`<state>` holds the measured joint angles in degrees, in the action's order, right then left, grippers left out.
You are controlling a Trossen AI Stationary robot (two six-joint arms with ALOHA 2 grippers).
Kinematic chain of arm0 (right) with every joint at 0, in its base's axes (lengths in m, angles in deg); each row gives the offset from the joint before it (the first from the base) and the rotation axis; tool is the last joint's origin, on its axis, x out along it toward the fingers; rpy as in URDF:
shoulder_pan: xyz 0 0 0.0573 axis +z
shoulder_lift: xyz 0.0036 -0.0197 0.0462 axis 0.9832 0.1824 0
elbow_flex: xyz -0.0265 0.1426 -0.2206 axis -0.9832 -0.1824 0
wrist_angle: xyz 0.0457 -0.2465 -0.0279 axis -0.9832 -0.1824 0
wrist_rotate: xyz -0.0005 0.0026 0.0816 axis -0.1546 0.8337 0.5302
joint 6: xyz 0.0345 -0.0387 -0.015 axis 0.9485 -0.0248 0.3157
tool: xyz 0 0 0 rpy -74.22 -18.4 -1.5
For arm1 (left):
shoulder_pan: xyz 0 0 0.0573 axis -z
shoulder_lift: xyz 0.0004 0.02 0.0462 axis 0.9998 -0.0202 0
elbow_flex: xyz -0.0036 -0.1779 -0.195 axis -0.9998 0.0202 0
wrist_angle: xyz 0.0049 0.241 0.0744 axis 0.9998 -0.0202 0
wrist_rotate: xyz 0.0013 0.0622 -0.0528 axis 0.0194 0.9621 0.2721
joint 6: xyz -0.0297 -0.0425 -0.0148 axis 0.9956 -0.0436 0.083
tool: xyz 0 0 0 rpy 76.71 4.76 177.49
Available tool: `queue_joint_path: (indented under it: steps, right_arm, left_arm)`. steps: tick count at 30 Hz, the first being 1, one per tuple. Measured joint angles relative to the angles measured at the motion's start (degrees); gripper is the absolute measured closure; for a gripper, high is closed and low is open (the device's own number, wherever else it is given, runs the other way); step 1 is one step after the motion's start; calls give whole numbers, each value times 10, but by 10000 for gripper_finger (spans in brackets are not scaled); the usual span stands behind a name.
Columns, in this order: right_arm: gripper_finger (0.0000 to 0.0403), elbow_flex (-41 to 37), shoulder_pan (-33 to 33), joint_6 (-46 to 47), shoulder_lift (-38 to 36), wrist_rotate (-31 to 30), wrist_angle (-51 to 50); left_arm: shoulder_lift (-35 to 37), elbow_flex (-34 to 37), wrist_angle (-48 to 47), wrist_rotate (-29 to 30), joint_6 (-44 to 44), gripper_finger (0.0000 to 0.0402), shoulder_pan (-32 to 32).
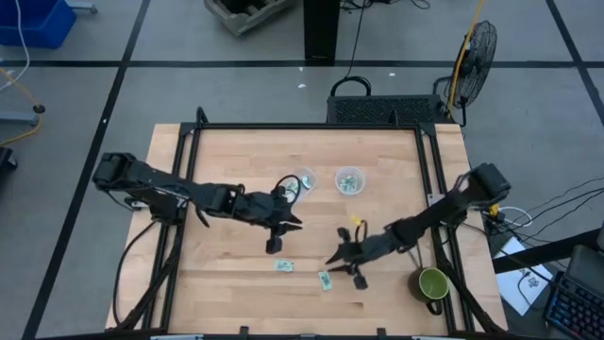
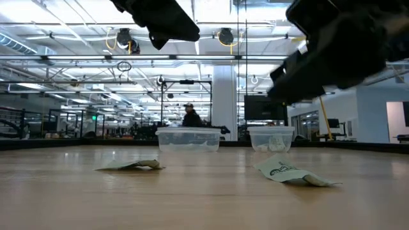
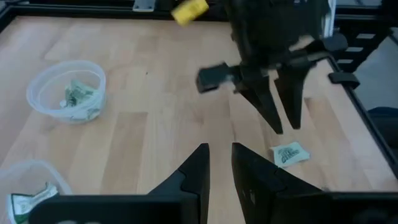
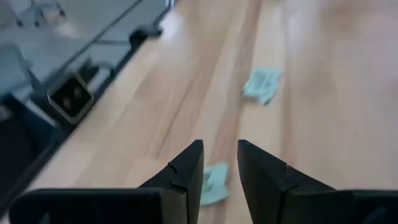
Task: Pick and place Stevia / Truvia into bins
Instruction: Put the stevia packet into the right transparent container
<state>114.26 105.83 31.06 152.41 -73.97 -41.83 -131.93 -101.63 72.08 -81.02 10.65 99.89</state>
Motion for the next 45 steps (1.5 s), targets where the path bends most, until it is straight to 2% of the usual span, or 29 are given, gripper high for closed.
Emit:
queue_joint_path:
  steps: [4,20,29,38,45]
  right_arm:
    - [312,7,17,35,54,0,39]
    - [312,6,7,121,146,-18,100]
    - [312,5,12,147,161,-16,132]
    - [312,5,12,136,161,0,163]
    - [312,5,12,160,160,-2,134]
  left_arm:
    - [0,0,1,18,19,330,10]
    - [0,0,18,20,27,330,26]
    - [0,0,27,41,26,330,25]
    - [0,0,26,51,21,330,24]
    - [0,0,25,51,21,330,24]
